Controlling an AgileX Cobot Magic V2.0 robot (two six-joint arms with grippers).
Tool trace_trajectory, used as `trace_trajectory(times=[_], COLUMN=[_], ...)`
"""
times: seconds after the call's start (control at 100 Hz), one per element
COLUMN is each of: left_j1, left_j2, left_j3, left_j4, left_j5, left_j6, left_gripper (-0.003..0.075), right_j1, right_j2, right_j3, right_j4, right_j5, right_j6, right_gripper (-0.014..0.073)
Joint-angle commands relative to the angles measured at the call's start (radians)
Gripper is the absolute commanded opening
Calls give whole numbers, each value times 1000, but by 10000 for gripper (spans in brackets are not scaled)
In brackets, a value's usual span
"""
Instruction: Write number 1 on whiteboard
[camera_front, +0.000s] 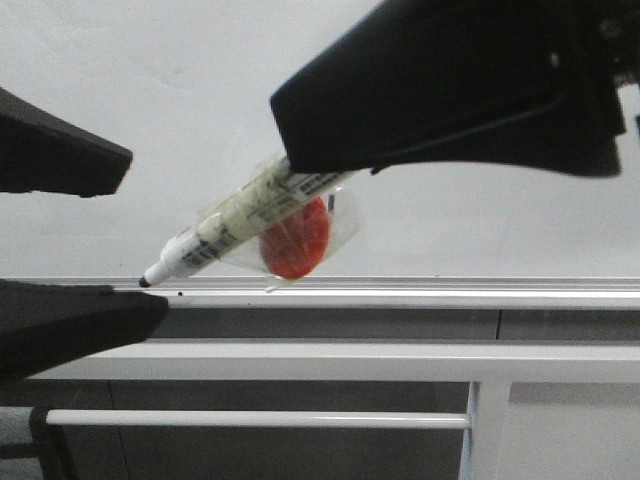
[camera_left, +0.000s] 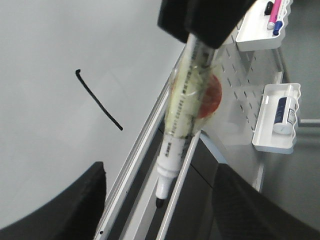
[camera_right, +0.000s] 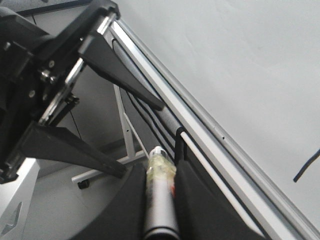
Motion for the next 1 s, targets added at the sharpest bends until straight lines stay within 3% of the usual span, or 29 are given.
trace_trajectory(times=[0.0, 0.16, 0.64, 0.86, 0.99], left_j1=[-5, -5, -5, -5, -5], left_j2=[30, 67, 70, 70, 70], left_j3=[-44, -53, -55, -55, -55], left_j4=[36, 46, 271, 348, 348], left_j5=[-65, -102, -106, -111, -123], left_j6=[-2, -2, -2, -2, -2], left_gripper=[419, 419, 415, 294, 269], right_j1=[0, 0, -5, -13, -13], right_j2=[-1, -1, -1, -1, -1], right_j3=[-37, -39, -47, -47, -47], right_j4=[-8, -7, -7, -7, -7], right_j5=[-35, -35, -39, -33, -29], right_j6=[1, 1, 1, 1, 1], right_gripper=[-53, -53, -53, -53, -53])
